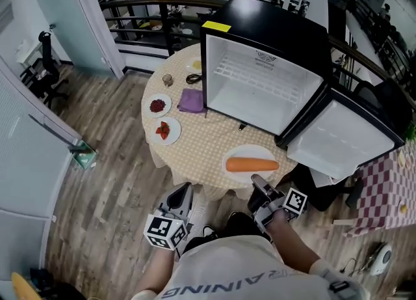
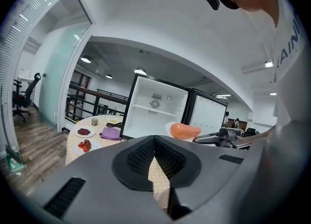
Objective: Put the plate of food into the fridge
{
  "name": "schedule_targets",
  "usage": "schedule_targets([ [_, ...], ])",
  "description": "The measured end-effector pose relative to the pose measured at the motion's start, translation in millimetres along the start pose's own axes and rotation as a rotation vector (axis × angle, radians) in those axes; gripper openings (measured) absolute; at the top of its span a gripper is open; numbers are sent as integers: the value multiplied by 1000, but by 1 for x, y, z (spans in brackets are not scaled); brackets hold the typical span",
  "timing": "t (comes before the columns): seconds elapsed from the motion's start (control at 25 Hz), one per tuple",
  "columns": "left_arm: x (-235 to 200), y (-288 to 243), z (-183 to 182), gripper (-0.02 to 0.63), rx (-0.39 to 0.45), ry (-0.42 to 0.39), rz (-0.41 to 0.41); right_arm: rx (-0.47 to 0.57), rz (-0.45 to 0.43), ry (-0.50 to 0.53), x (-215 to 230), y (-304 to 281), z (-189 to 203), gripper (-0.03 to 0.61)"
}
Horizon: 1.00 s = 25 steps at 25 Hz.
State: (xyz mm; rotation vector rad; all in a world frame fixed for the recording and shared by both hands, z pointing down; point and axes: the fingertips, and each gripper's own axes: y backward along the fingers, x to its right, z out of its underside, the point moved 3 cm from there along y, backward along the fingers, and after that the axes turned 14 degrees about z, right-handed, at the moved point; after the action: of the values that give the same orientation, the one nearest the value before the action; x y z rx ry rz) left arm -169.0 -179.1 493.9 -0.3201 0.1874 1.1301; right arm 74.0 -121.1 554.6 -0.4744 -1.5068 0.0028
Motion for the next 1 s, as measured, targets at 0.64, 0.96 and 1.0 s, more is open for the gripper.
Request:
schedule_targets([
  [0.64, -37, -95, -39, 9, -44, -72, 80, 66, 2, -61, 4, -54, -69, 35],
  [0.96, -44, -142, -39, 9, -92, -71, 106, 64, 21, -73, 17, -67, -91, 35],
  [1.0, -44, -147, -39, 9, -93, -70, 112, 66, 28, -75, 19, -69, -93, 35],
])
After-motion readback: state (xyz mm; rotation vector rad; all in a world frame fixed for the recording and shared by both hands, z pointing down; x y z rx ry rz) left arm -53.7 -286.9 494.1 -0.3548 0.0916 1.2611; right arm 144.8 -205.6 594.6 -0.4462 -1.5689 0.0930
